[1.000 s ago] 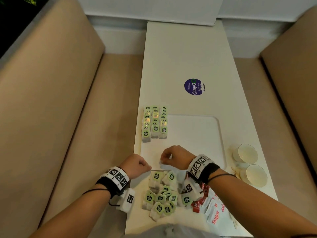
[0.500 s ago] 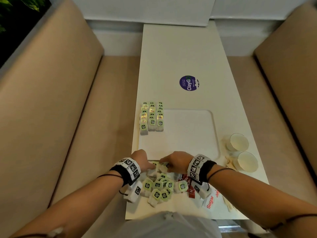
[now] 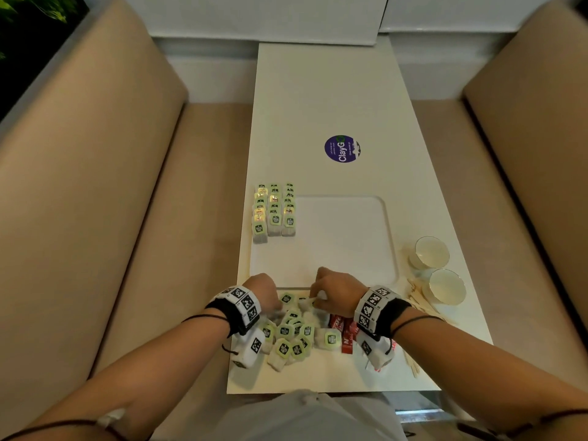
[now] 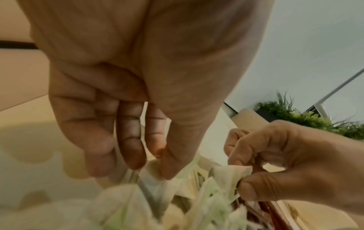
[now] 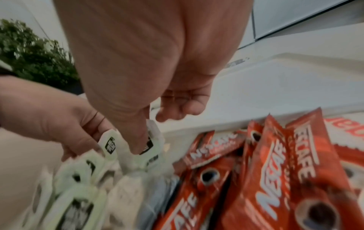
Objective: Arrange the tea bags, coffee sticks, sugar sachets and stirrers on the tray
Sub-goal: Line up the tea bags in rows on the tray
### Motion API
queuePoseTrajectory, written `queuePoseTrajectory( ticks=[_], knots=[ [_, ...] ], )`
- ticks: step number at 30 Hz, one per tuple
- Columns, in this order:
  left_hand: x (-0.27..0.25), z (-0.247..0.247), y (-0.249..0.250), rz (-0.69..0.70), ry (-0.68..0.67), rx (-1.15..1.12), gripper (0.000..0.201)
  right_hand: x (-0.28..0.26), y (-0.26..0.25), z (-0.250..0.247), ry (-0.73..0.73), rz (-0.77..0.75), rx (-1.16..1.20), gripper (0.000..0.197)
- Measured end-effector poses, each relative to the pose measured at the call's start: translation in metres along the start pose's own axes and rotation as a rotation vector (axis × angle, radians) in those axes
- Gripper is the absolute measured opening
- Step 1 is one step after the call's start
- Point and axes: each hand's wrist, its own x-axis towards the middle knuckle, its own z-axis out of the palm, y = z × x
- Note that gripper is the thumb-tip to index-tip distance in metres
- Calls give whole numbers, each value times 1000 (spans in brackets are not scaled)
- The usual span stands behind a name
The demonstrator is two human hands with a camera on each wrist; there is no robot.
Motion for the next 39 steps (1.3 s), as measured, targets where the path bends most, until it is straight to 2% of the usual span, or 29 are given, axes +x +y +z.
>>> queuePoseTrajectory(
  ticks=[3, 6, 9, 12, 15, 18, 22, 25, 29, 35, 39],
  knots=[
    [-3, -8, -3, 73, 57, -145, 42, -6, 2, -14, 51, -31, 58, 20],
    [-6, -17, -8, 170, 168, -272, 28, -7, 0, -30, 69, -61, 94, 19],
    [-11, -23, -8, 285, 198, -351, 24, -6, -5, -42, 73, -105, 137, 17],
    [-15, -27, -5, 329, 127, -481, 29, -3, -17, -49, 86, -127, 217, 12],
    [-20, -27, 2, 329, 15, -710, 36, 5, -28, -49, 145, -118, 273, 8],
    [-27, -28, 8, 326, -53, -832, 30, 12, -33, -46, 213, -88, 283, 15],
    [-27, -25, 7, 290, -48, -763, 10, 18, -37, -42, 263, -53, 196, 27],
    [-20, -21, 2, 224, -12, -701, 14, 22, -37, -38, 233, -17, 148, 33],
    [-16, -18, -5, 160, -7, -636, 15, 27, -32, -29, 124, 34, 110, 45],
    [-13, -9, -13, 121, 5, -571, 12, 35, -32, -6, -85, 48, -105, 45],
    [-11, -5, -18, 109, -7, -557, 9, 41, -31, 5, -121, 88, -158, 31]
  ],
)
